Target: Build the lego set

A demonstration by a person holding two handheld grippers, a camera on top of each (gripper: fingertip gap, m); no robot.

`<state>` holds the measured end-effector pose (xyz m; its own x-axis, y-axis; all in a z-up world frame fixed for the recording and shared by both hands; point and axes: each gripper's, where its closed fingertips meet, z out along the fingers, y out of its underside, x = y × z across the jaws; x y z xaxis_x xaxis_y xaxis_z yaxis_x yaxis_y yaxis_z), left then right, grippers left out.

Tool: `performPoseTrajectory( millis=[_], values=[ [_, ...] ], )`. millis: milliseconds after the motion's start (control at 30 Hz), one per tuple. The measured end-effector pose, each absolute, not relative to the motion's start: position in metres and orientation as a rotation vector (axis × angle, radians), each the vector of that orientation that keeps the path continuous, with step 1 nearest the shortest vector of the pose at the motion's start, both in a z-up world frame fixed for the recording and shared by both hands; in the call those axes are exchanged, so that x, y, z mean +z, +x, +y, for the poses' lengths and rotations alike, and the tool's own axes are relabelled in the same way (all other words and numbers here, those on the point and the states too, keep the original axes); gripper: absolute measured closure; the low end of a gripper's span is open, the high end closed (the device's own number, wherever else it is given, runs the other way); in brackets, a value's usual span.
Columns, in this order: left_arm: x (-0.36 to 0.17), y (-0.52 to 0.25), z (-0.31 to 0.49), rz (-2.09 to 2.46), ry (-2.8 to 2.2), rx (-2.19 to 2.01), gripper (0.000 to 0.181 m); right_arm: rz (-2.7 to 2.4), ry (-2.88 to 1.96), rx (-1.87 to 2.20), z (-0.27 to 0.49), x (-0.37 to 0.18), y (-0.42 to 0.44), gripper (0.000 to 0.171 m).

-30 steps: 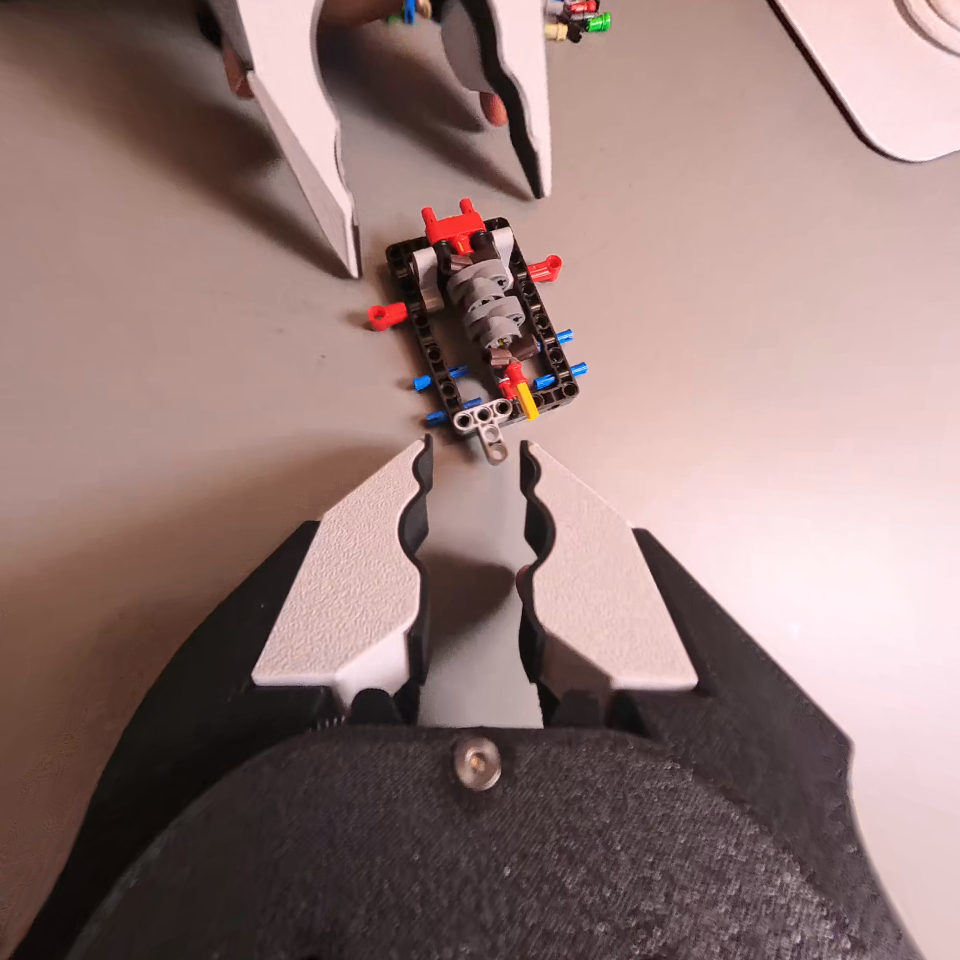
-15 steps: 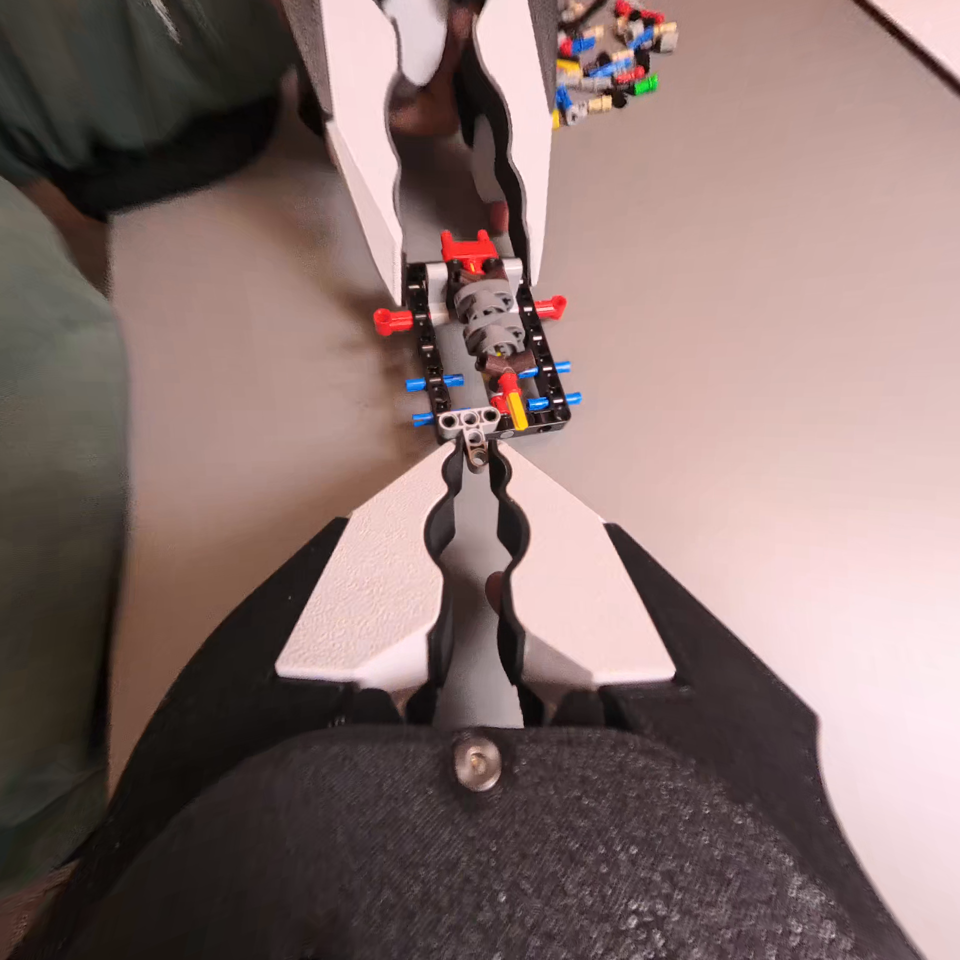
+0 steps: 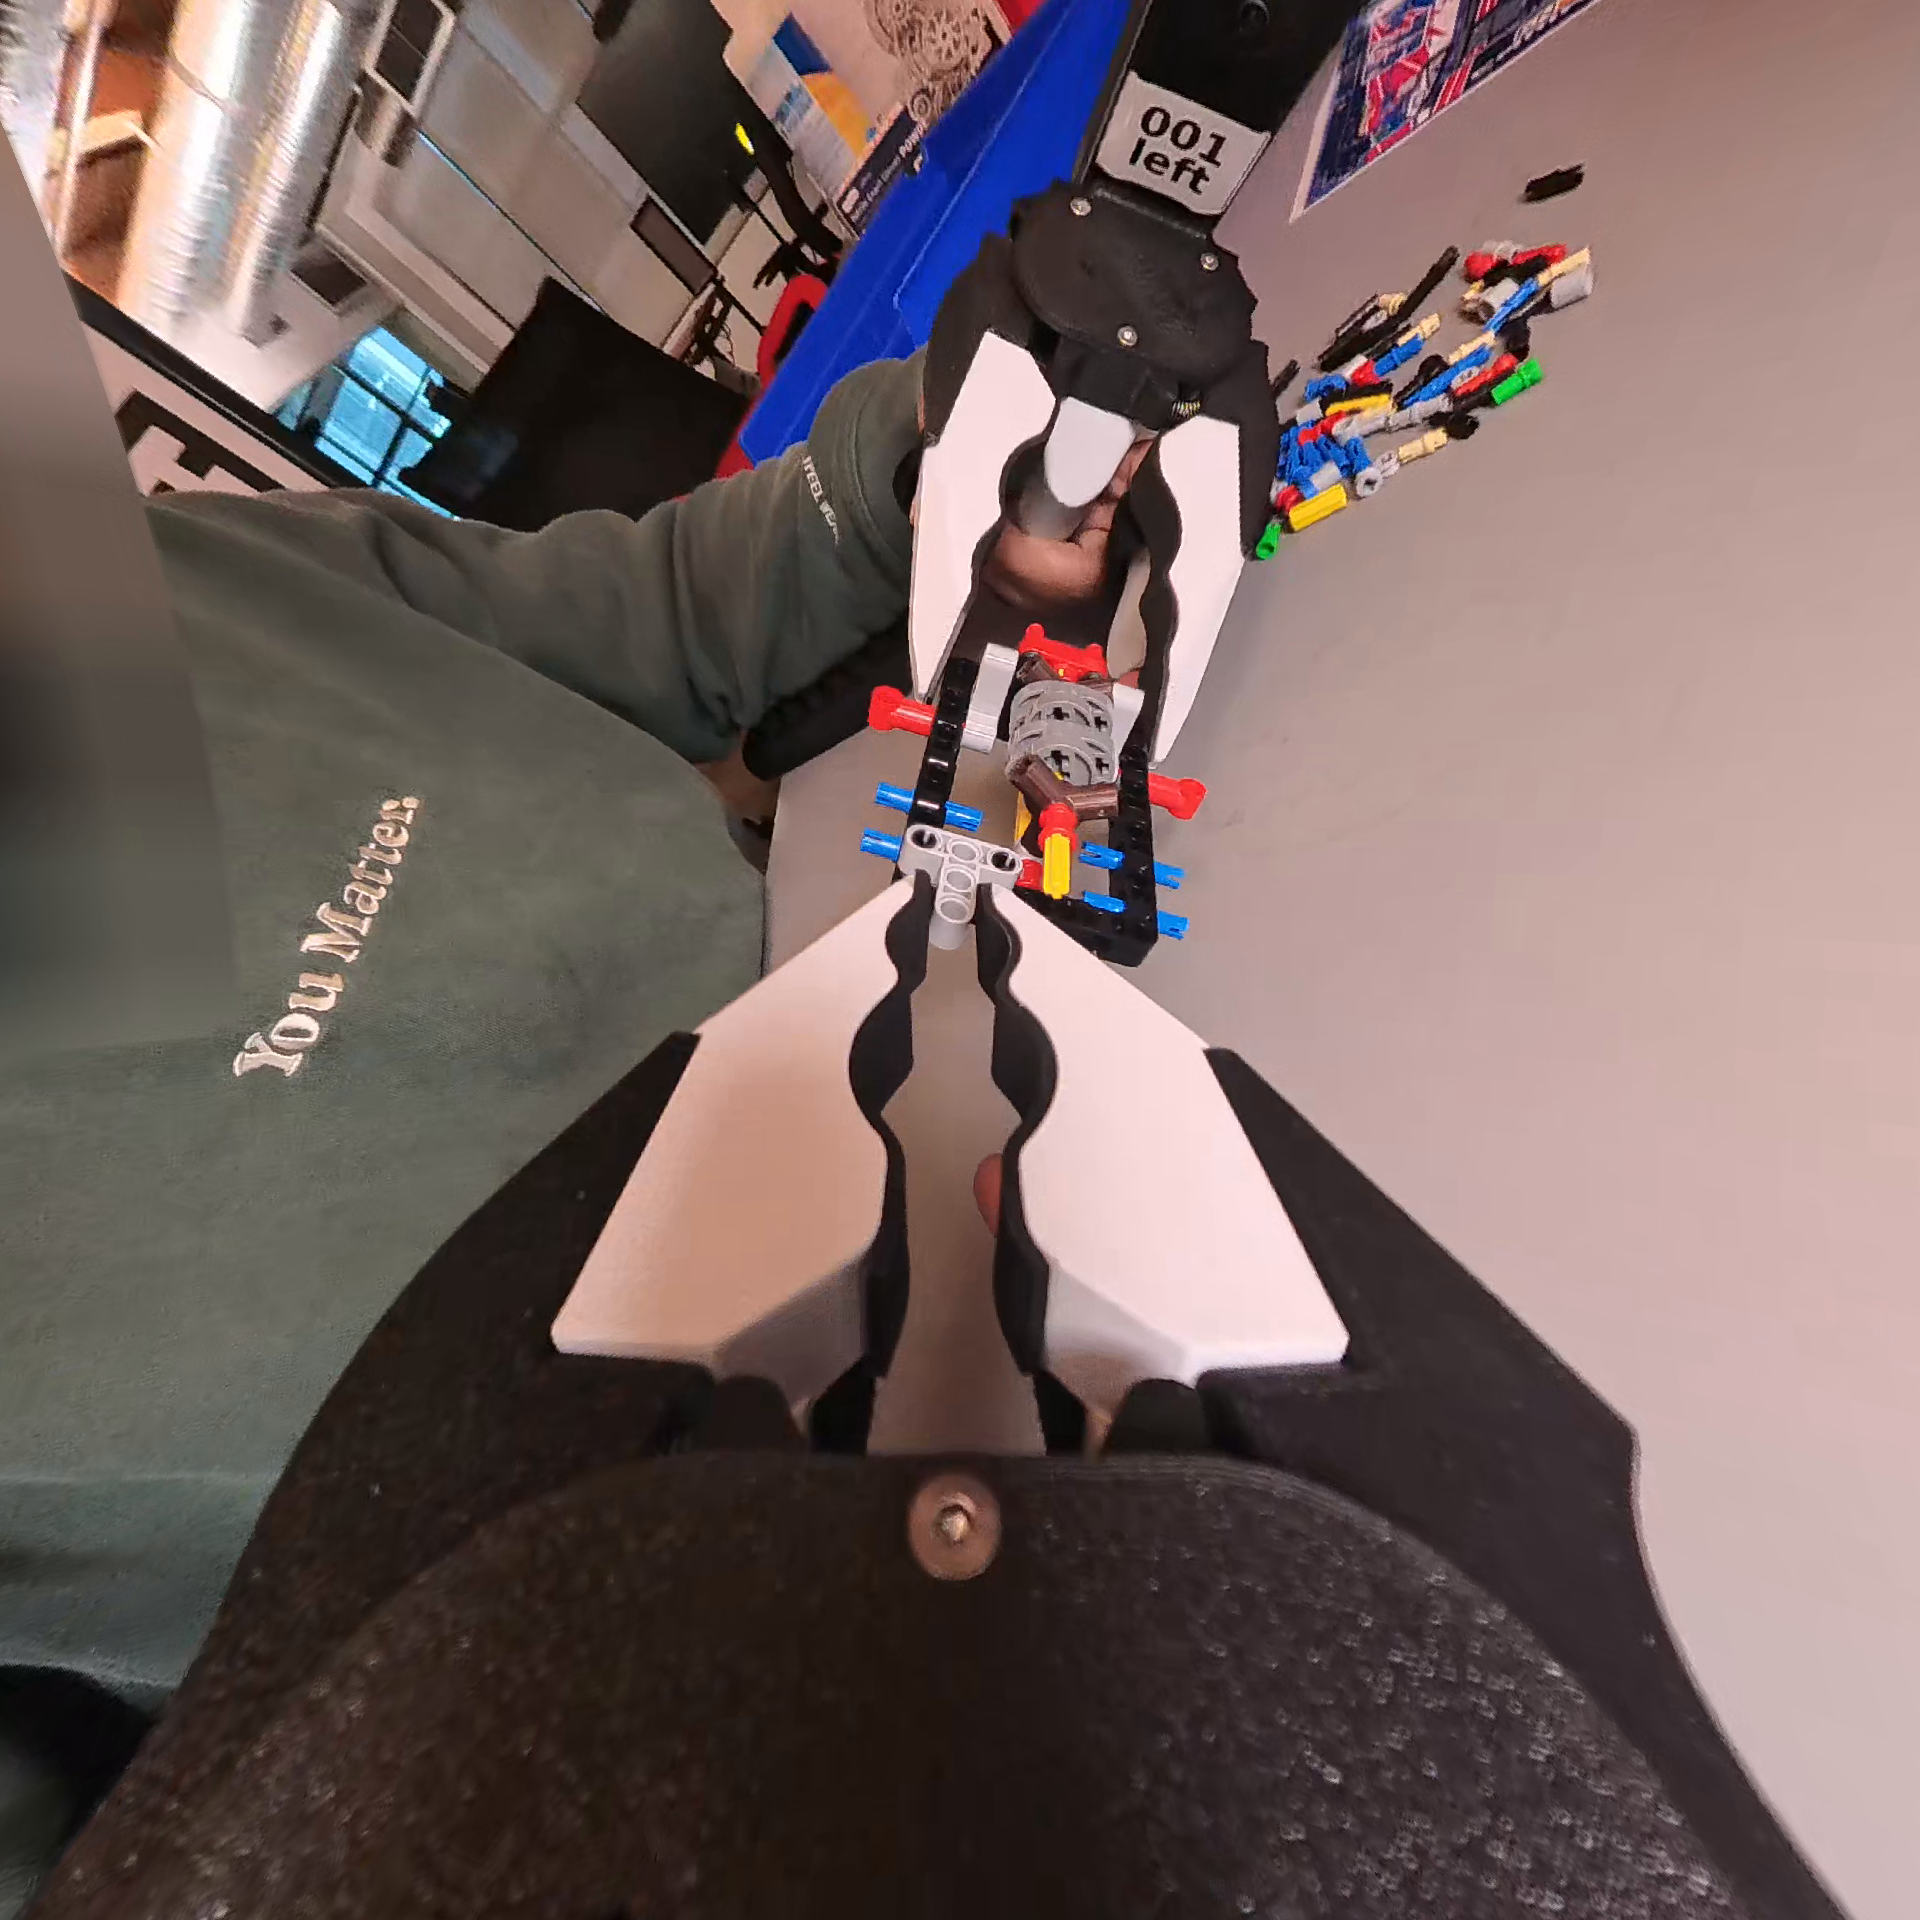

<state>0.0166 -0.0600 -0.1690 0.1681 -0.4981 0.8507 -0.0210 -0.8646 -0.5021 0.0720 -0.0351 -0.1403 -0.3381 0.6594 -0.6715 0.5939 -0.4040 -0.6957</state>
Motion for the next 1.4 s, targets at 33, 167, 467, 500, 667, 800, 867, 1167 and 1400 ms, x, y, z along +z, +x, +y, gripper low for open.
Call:
performPoseTrajectory(
  millis=[33, 167, 467, 500, 667, 800, 867, 1167, 1400],
  values=[
    [-0.168, 0.015, -0.058, 0.492, -2.064, -1.718, 0.122, -1.678, -1.771, 1.878, -0.034, -0.140, 0.071, 0.165],
    [-0.174, 0.005, -0.042, 0.618, -2.038, -1.312, 0.122, -1.718, -1.614, 1.620, -0.025, -0.146, 0.073, 0.152],
    [-0.226, -0.006, -0.045, 0.982, -2.118, -0.456, 0.123, -1.622, -1.531, 1.165, 0.012, -0.173, 0.086, 0.148],
    [-0.228, -0.007, -0.043, 0.979, -2.120, -0.412, 0.123, -1.590, -1.530, 1.172, 0.016, -0.171, 0.085, 0.148],
    [-0.228, -0.009, -0.043, 0.927, -2.153, -0.396, 0.123, -1.415, -1.518, 1.133, 0.040, -0.161, 0.081, 0.148],
    [-0.222, -0.009, -0.049, 0.923, -2.138, -0.455, 0.115, -1.272, -1.502, 1.028, 0.070, -0.139, 0.078, 0.146],
    [-0.211, -0.009, -0.049, 0.891, -2.096, -0.499, 0.109, -1.214, -1.494, 0.999, 0.084, -0.126, 0.074, 0.146],
    [-0.149, -0.045, -0.018, 0.542, -1.781, -0.448, 0.126, -0.972, -1.467, 0.843, 0.176, -0.069, 0.008, 0.149],
    [-0.138, -0.075, -0.009, 0.419, -1.703, -0.310, 0.136, -0.689, -1.554, 0.853, 0.262, -0.044, -0.037, 0.136]
  ],
)
